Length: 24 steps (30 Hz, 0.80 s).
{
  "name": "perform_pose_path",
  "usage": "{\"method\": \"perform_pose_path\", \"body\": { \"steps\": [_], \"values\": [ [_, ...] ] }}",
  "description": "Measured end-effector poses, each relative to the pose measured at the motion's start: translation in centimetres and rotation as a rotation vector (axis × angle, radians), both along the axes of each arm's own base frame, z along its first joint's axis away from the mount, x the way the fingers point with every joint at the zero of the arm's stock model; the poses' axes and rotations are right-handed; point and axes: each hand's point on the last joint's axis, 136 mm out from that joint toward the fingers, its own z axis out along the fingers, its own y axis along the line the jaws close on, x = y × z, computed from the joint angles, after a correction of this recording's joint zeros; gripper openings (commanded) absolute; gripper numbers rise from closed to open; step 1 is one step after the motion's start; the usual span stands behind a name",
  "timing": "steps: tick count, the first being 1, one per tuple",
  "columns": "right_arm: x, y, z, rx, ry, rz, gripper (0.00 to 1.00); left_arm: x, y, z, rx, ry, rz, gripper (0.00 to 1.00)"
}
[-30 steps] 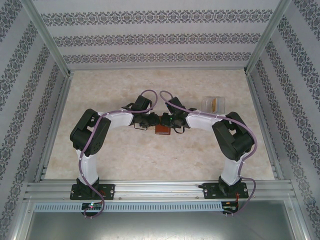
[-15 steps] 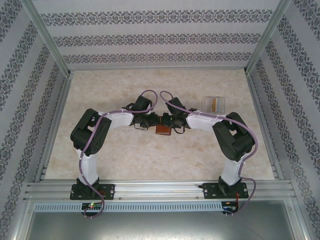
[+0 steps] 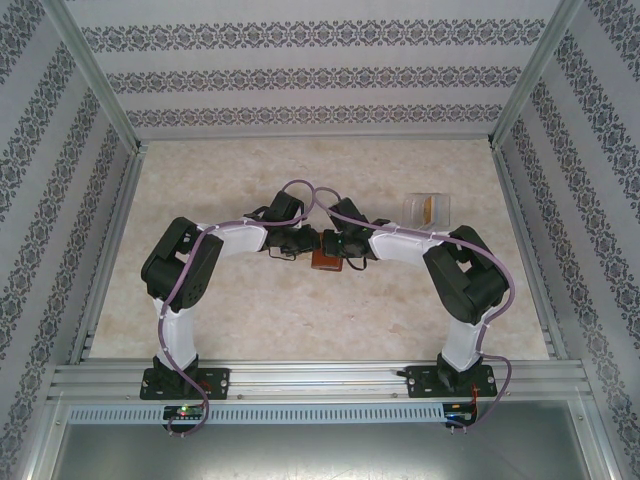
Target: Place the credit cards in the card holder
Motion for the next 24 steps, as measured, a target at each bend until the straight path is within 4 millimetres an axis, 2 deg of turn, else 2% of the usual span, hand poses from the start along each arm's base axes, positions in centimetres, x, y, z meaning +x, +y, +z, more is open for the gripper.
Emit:
{"method": "perform_pose_path", "body": {
  "steps": [2, 4, 7, 13, 24],
  "values": [
    [-0.1, 0.0, 0.0, -0.013, -0.008, 0.009, 0.22, 0.0, 0.0, 0.0, 0.0, 0.0, 0.0, 0.24],
    [-0.3, 0.0, 0.0, -0.026, -0.012, 0.021, 0.24, 0.0, 0.0, 0.0, 0.0, 0.0, 0.0, 0.24],
    [-0.6, -0.1, 0.6, -0.046, -0.026, 0.04, 0.25, 0.0, 0.0, 0.0, 0.0, 0.0, 0.001, 0.24],
    [-0.5, -0.5, 3.2, -0.065, -0.096, 0.081, 0.28, 0.0, 0.0, 0.0, -0.001, 0.002, 0.003, 0.24],
    [-1.6, -1.6, 2.5, -0.167, -0.081, 0.097, 0.29, 0.0, 0.0, 0.0, -0.001, 0.002, 0.003, 0.24]
  ]
}}
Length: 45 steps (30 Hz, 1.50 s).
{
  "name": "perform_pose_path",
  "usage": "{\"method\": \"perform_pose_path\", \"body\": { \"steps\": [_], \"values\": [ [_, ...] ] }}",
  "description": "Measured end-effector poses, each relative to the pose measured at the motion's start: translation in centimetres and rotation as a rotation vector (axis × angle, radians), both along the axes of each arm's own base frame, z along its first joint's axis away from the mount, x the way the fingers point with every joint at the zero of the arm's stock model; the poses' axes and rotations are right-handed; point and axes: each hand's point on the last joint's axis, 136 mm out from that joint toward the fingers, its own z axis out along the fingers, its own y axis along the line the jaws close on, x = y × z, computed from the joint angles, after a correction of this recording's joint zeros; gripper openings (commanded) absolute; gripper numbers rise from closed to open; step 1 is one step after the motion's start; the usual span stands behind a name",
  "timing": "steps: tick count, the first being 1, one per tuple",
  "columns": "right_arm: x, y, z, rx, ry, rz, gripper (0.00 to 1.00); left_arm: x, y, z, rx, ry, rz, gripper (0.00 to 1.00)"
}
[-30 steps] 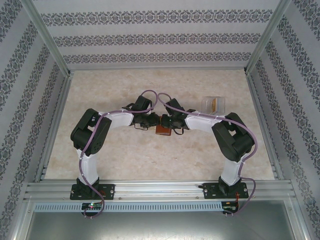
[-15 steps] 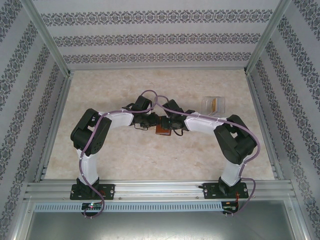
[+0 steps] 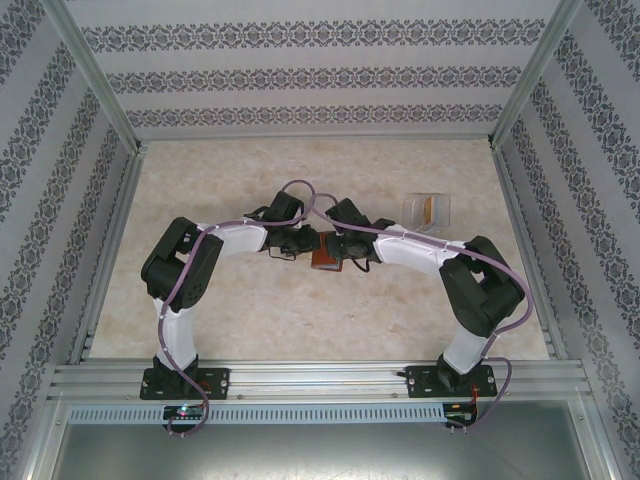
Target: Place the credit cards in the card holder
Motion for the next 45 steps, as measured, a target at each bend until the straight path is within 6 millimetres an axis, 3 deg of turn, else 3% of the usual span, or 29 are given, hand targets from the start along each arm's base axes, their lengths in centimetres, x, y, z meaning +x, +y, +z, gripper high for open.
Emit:
{"method": "perform_pose_path", "body": {
  "steps": [16, 24, 33, 35, 36, 40, 45],
  "values": [
    [0.1, -0.5, -1.1, -0.056, 0.02, -0.035, 0.0, 0.0, 0.0, 0.0, 0.0, 0.0, 0.0, 0.23],
    [0.2, -0.5, -0.6, -0.053, 0.004, -0.033, 0.0, 0.0, 0.0, 0.0, 0.001, 0.001, 0.0, 0.23],
    [0.6, -0.1, 2.5, 0.0, -0.069, -0.016, 0.0, 0.0, 0.0, 0.0, 0.0, 0.001, 0.0, 0.23],
    [0.6, -0.1, 2.5, 0.002, -0.071, -0.017, 0.32, 0.0, 0.0, -0.1, 0.001, 0.001, 0.0, 0.23],
    [0.5, -0.2, 2.4, -0.003, -0.068, -0.018, 0.38, 0.0, 0.0, -0.1, 0.001, 0.002, 0.0, 0.23],
    [0.4, -0.5, 2.0, -0.022, -0.058, -0.025, 0.44, 0.0, 0.0, -0.1, 0.001, 0.002, 0.0, 0.23],
    [0.5, -0.6, 0.3, -0.058, -0.023, -0.028, 0.43, 0.0, 0.0, -0.1, 0.001, 0.002, 0.0, 0.23]
  ]
}}
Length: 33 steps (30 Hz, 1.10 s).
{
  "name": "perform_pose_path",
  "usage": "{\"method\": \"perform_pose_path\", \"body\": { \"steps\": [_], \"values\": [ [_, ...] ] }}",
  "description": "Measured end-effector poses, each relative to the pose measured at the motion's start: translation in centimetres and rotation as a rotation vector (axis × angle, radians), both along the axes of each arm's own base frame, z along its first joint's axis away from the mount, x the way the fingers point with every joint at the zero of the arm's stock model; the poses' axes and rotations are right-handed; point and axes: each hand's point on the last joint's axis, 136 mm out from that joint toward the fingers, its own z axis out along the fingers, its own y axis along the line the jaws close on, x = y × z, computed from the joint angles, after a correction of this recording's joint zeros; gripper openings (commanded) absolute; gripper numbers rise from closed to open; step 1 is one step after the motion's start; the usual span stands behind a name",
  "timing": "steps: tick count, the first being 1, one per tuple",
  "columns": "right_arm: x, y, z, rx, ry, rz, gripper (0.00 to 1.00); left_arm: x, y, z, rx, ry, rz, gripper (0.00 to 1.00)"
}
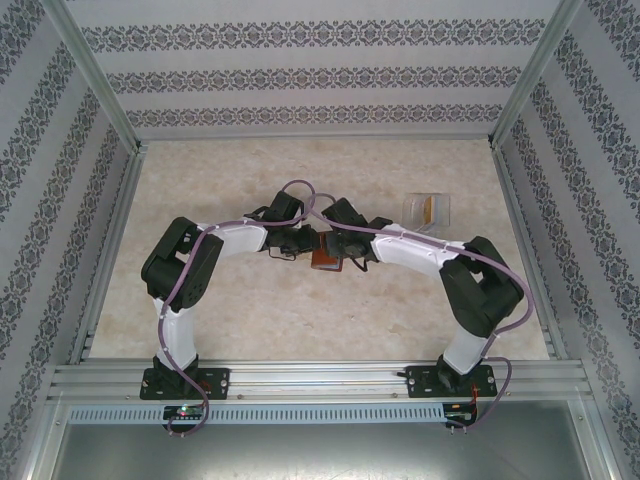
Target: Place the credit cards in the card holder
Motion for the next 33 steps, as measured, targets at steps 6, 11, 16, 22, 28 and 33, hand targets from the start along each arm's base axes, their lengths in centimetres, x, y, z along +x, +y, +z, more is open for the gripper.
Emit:
{"method": "perform_pose_path", "body": {
  "steps": [6, 11, 16, 22, 28, 33],
  "values": [
    [-0.1, -0.3, -1.3, -0.032, 0.033, -0.012, 0.22, 0.0, 0.0, 0.0, 0.0, 0.0, 0.0, 0.23],
    [0.0, -0.6, -1.4, -0.048, 0.031, -0.03, 0.04, 0.0, 0.0, 0.0, 0.0, 0.0, 0.0, 0.22],
    [0.2, -0.7, -1.2, -0.05, 0.025, -0.036, 0.0, 0.0, 0.0, 0.0, 0.0, 0.0, 0.0, 0.22],
    [0.2, -0.8, -1.0, -0.052, 0.019, -0.04, 0.0, 0.0, -0.4, -0.1, -0.004, 0.002, -0.008, 0.22],
    [0.2, 0.1, 0.2, 0.01, 0.0, -0.013, 0.0, 0.0, -0.4, -0.1, -0.006, 0.004, -0.006, 0.22],
    [0.1, 0.9, 0.4, 0.049, 0.005, 0.006, 0.0, 0.0, -0.4, 0.0, -0.007, 0.005, -0.004, 0.22]
  ]
}}
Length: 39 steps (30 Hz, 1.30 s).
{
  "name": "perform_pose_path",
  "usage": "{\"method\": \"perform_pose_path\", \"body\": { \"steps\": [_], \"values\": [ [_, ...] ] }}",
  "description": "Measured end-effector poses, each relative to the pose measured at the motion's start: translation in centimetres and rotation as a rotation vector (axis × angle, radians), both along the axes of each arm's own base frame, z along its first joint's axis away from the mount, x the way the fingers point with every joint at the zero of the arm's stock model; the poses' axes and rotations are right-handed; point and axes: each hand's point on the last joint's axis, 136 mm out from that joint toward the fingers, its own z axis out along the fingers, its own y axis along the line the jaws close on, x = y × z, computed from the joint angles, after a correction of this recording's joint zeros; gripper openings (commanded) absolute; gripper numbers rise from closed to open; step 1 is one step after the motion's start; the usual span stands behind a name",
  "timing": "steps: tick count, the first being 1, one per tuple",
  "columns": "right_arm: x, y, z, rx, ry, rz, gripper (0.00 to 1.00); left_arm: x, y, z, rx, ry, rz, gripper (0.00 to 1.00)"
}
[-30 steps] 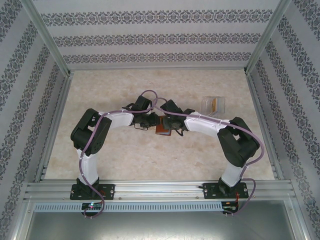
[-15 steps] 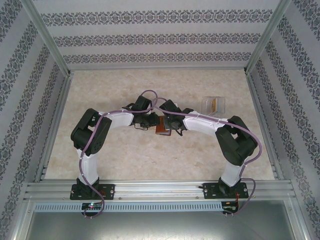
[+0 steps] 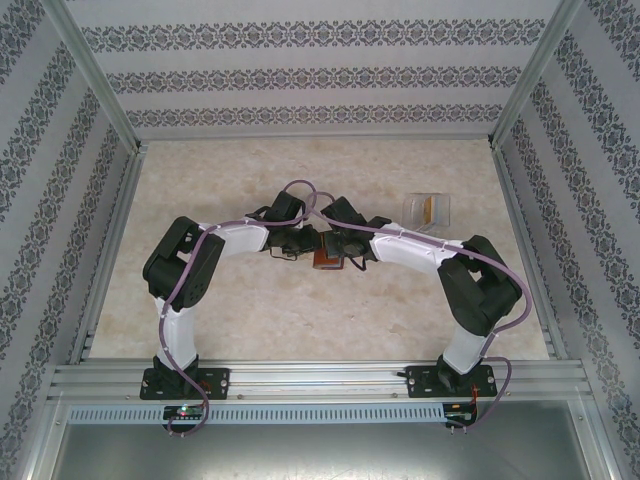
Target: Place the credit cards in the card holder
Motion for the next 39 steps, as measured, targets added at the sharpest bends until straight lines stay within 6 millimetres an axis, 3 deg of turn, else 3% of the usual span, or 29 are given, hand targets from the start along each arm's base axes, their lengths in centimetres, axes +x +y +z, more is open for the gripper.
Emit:
{"method": "perform_pose_path", "body": {
  "steps": [25, 39],
  "values": [
    [0.7, 0.6, -2.9, 0.109, 0.114, 0.008, 0.0, 0.0, 0.0, 0.0, -0.004, 0.007, 0.009, 0.22],
    [1.1, 0.9, -3.2, 0.114, 0.155, 0.014, 0.0, 0.1, 0.0, 0.0, -0.004, 0.007, 0.009, 0.22]
  ]
}}
